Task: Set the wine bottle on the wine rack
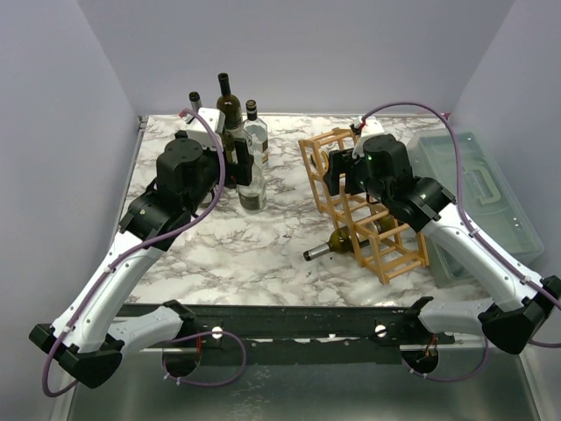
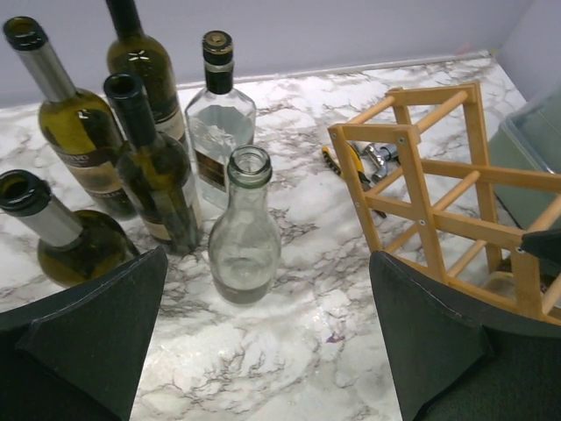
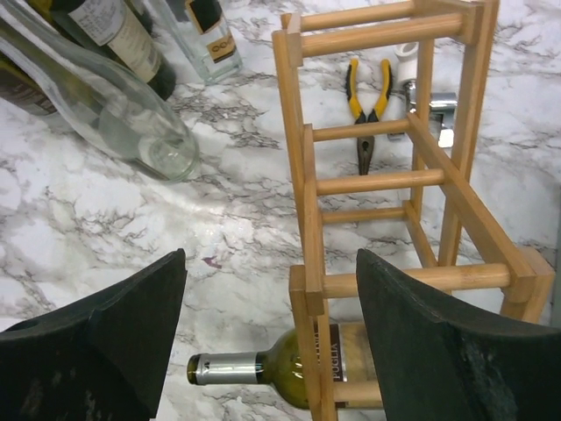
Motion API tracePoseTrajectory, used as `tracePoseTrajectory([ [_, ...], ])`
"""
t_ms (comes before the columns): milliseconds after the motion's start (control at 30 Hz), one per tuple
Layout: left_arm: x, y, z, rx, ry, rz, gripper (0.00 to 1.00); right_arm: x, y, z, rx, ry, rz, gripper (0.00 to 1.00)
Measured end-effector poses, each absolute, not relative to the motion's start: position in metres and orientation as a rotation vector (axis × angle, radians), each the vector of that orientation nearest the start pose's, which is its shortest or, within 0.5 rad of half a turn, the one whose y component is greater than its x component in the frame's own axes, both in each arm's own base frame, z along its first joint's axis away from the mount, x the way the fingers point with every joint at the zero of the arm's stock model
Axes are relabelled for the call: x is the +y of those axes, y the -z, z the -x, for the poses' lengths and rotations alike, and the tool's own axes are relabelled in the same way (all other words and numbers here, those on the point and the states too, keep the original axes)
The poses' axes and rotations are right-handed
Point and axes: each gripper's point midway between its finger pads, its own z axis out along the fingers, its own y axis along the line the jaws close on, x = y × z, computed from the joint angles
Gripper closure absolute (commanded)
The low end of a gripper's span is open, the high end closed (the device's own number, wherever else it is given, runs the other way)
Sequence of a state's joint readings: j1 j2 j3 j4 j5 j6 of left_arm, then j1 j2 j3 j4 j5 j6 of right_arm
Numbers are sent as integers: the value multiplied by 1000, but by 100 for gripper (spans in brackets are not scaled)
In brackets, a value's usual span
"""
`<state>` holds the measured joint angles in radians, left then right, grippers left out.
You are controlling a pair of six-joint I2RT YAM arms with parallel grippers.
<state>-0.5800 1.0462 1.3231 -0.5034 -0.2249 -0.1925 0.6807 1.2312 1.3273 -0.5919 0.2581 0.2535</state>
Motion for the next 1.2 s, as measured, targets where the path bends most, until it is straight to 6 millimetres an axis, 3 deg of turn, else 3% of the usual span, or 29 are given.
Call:
tracePoseTrajectory([
  [267,-132,-369,-302,1776,210,-122,1,244,-300,-314,1994,-495,351,16],
  [400,-102,-366,-309,1790,62,13,1,269,-288,-322,2005,-556,392,16],
  [567,-66,-367,-332,1831,-68,179,1,279,-292,-318,1983,-614,416,16],
  [700,-31,-345,-357,1894,-169,315,1,279,-297,-313,1954,-644,422,16],
  [800,-22,-326,-369,1941,-210,352,4,275,-299,-307,1942,-652,426,16],
  [967,-19,-304,-385,1994,-249,353,8,266,-303,-297,1917,-651,435,15],
  [1200,-17,-296,-404,1989,-256,327,28,262,-301,-290,1900,-661,437,15],
])
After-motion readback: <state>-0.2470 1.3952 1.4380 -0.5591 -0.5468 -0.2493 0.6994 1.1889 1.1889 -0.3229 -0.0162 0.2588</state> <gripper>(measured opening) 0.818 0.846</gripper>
